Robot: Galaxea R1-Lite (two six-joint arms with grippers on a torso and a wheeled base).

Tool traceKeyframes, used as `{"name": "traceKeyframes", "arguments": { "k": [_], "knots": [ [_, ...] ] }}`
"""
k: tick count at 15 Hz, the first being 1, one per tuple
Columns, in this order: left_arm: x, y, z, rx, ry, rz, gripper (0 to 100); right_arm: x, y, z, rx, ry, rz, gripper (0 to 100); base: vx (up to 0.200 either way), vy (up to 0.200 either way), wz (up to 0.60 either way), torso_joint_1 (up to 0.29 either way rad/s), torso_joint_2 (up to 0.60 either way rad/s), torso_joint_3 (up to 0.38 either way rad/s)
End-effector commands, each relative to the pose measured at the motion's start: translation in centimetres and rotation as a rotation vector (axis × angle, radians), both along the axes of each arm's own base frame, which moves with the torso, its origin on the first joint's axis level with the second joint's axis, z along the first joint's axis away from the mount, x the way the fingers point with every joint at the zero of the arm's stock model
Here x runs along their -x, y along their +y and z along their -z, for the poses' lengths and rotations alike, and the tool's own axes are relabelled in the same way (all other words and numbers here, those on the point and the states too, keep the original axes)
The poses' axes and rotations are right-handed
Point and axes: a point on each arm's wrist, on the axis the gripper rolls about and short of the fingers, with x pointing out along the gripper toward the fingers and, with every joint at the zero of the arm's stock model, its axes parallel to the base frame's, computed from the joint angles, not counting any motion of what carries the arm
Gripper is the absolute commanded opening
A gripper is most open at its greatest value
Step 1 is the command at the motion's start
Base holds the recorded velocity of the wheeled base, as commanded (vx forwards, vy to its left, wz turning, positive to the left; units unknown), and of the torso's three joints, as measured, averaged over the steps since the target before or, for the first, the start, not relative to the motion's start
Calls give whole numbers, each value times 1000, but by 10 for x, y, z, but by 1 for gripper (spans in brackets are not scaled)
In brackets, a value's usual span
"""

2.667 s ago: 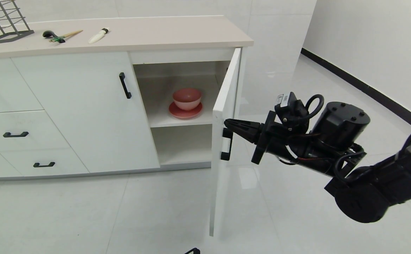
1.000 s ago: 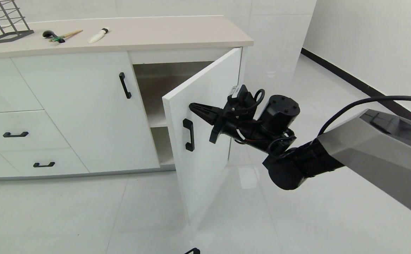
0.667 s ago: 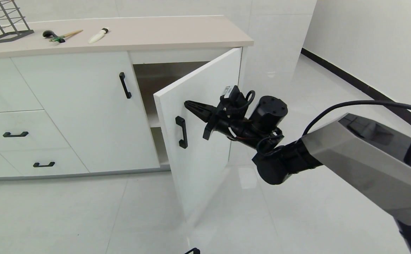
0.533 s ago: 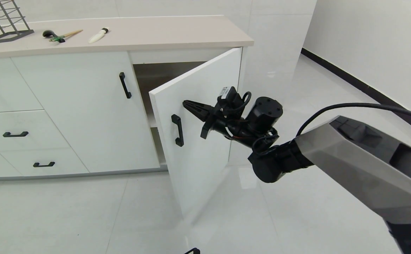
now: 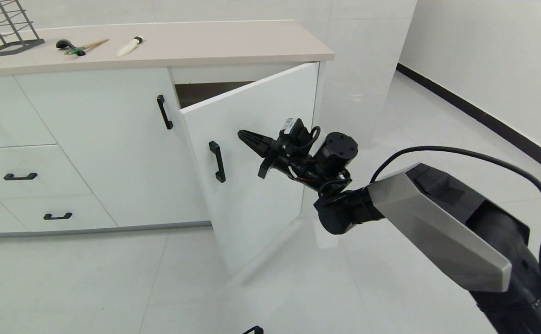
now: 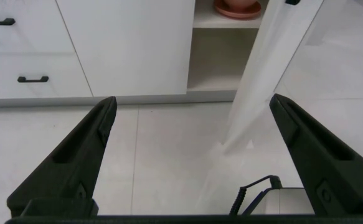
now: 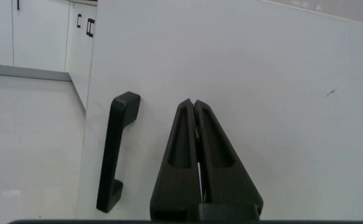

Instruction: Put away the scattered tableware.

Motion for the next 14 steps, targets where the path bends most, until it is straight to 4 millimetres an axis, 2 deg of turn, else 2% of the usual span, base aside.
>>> {"name": "traceKeyframes", "arguments": {
  "k": [1,2,3,6,7,9,11,13,14],
  "knots": [
    [0,0,0,1,1,0,100,-2,-9,-13,-14,-22,16,0,0,0,0,0,0,0],
    [0,0,0,1,1,0,100,0,-14,-25,-25,-36,22,0,0,0,0,0,0,0],
    [0,0,0,1,0,0,100,9,-29,-40,-23,-38,32,0,0,0,0,0,0,0],
    [0,0,0,-1,0,0,100,36,-70,-57,13,4,72,0,0,0,0,0,0,0],
    [0,0,0,-1,1,0,100,60,-98,-71,38,31,95,0,0,0,0,0,0,0],
    [0,0,0,-1,0,0,100,100,-137,-89,58,42,129,0,0,0,0,0,0,0],
    [0,0,0,-1,0,0,100,138,-168,-100,65,54,163,0,0,0,0,0,0,0],
    [0,0,0,-1,0,0,100,186,-205,-109,63,37,220,0,0,0,0,0,0,0],
    [0,0,0,-1,0,0,100,202,-218,-111,59,22,247,0,0,0,0,0,0,0]
  ]
}}
